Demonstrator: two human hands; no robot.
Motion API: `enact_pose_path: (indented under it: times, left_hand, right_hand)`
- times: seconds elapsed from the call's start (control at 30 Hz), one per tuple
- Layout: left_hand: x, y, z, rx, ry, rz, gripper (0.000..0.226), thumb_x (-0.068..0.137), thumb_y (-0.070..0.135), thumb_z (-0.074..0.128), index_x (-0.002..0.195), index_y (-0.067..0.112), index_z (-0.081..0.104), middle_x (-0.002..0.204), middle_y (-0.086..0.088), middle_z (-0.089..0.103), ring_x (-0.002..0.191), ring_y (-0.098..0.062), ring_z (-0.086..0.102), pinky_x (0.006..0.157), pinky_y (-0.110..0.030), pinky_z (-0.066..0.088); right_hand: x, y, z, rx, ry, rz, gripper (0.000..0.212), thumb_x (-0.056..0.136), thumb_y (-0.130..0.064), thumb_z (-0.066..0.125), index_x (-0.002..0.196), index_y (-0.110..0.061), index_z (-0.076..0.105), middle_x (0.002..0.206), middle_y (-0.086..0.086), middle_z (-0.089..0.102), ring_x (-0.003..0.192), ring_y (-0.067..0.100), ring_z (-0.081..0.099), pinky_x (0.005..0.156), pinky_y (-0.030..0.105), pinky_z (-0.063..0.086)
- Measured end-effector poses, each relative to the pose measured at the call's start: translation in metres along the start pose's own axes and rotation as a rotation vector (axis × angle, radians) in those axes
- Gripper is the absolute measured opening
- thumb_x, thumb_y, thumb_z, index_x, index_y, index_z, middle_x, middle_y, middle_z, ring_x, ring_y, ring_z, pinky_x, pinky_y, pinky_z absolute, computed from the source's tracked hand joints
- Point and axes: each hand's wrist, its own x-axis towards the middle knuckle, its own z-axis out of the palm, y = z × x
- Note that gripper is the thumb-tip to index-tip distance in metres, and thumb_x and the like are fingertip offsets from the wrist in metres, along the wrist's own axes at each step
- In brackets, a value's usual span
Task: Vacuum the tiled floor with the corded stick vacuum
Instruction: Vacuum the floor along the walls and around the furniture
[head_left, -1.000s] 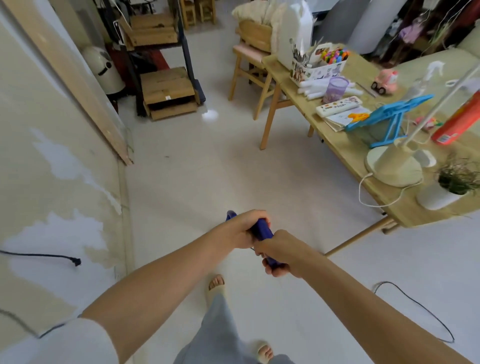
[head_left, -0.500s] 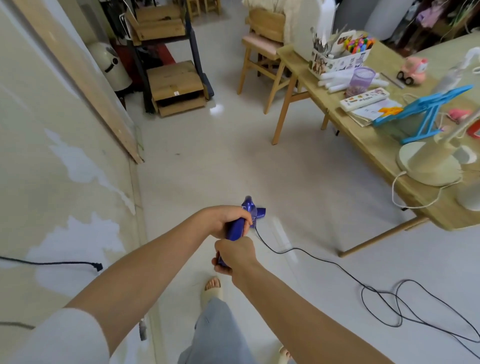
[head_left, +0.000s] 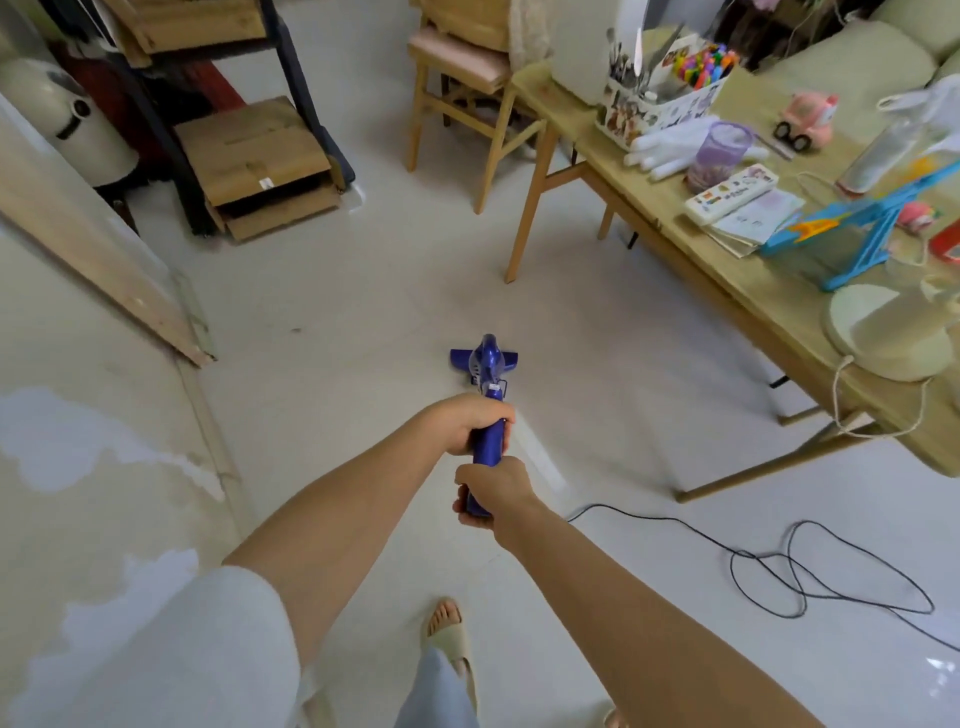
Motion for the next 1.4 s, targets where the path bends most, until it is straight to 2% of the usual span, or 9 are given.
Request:
enact_pose_path:
  times: [0.13,0.23,0.43,0.53,0.67,0.83,0.97,1.2,1.4]
  left_hand:
    - [0.011,0.019,-0.004,-0.002,0.001,0.037,0.015,0.085,0.003,0.052,0.071,0.005,0.051,0.063,-0.009,0.054,0.057,-0.019,0.053,0.056,-0.029,0.049]
    - [0.000,0.016,0.005,0.036,-0.076,-0.008,0.014,0.083,0.000,0.050,0.070,0.003,0.051,0.062,-0.010,0.054,0.055,-0.019,0.052,0.053,-0.026,0.050]
    - [-0.019,0.012,-0.003,0.014,-0.127,-0.057,0.019,0.084,-0.002,0.050,0.066,0.004,0.050,0.055,-0.008,0.053,0.050,-0.016,0.050,0.052,-0.026,0.049]
    - [-0.010,0.039,-0.010,-0.045,-0.079,-0.062,0.021,0.086,-0.001,0.051,0.067,0.006,0.049,0.052,-0.005,0.051,0.046,-0.014,0.049,0.050,-0.025,0.048]
    - [0.006,0.066,-0.002,-0.011,0.039,0.009,0.022,0.088,0.002,0.049,0.066,0.005,0.047,0.057,-0.007,0.051,0.047,-0.016,0.050,0.042,-0.020,0.047]
    - [0.036,0.083,0.015,-0.077,0.126,0.042,0.022,0.085,0.001,0.049,0.064,0.003,0.050,0.061,-0.011,0.052,0.053,-0.020,0.050,0.054,-0.029,0.047]
    - [0.059,0.107,0.033,-0.055,0.194,0.024,0.021,0.085,0.000,0.049,0.065,0.002,0.051,0.058,-0.011,0.052,0.052,-0.019,0.049,0.049,-0.027,0.048]
    - [0.087,0.144,0.055,-0.081,0.267,0.037,0.021,0.086,0.002,0.050,0.065,0.004,0.051,0.061,-0.011,0.052,0.054,-0.020,0.049,0.054,-0.030,0.047]
    - [0.067,0.141,0.054,-0.165,0.277,0.036,0.017,0.086,0.001,0.049,0.071,0.002,0.054,0.063,-0.012,0.052,0.057,-0.020,0.048,0.060,-0.030,0.045]
  right_hand:
    - [0.017,-0.020,-0.003,-0.058,0.067,-0.016,0.022,0.086,0.000,0.052,0.105,-0.006,0.044,0.083,0.009,0.050,0.053,0.013,0.049,0.051,0.023,0.048]
    - [0.000,-0.014,-0.009,-0.048,0.078,0.052,0.022,0.085,0.000,0.051,0.106,-0.006,0.046,0.077,0.008,0.050,0.053,0.014,0.048,0.046,0.022,0.046]
    - [-0.030,-0.019,-0.001,0.014,-0.037,0.076,0.017,0.084,0.002,0.050,0.094,-0.009,0.043,0.073,0.009,0.049,0.049,0.015,0.049,0.044,0.023,0.045]
    - [-0.017,-0.046,0.001,0.027,-0.039,0.016,0.013,0.086,0.003,0.050,0.088,-0.008,0.044,0.070,0.007,0.048,0.049,0.014,0.051,0.045,0.023,0.046]
    - [0.012,-0.072,-0.012,-0.024,-0.047,-0.006,0.015,0.086,0.003,0.051,0.098,-0.004,0.046,0.072,0.007,0.049,0.051,0.014,0.052,0.043,0.023,0.046]
    - [0.051,-0.089,-0.043,-0.114,-0.126,0.066,0.017,0.086,0.005,0.055,0.092,-0.007,0.044,0.073,0.008,0.049,0.053,0.015,0.052,0.047,0.025,0.048]
    - [0.086,-0.103,-0.065,-0.063,-0.141,0.133,0.019,0.084,0.007,0.054,0.087,-0.009,0.045,0.077,0.010,0.049,0.058,0.017,0.050,0.047,0.025,0.049]
    - [0.131,-0.126,-0.097,-0.080,-0.107,0.068,0.019,0.081,0.008,0.051,0.084,-0.010,0.045,0.089,0.012,0.047,0.059,0.019,0.042,0.040,0.020,0.041]
    - [0.106,-0.133,-0.106,-0.184,-0.250,0.052,0.019,0.082,0.008,0.052,0.095,-0.005,0.047,0.071,0.009,0.048,0.047,0.015,0.048,0.038,0.019,0.041]
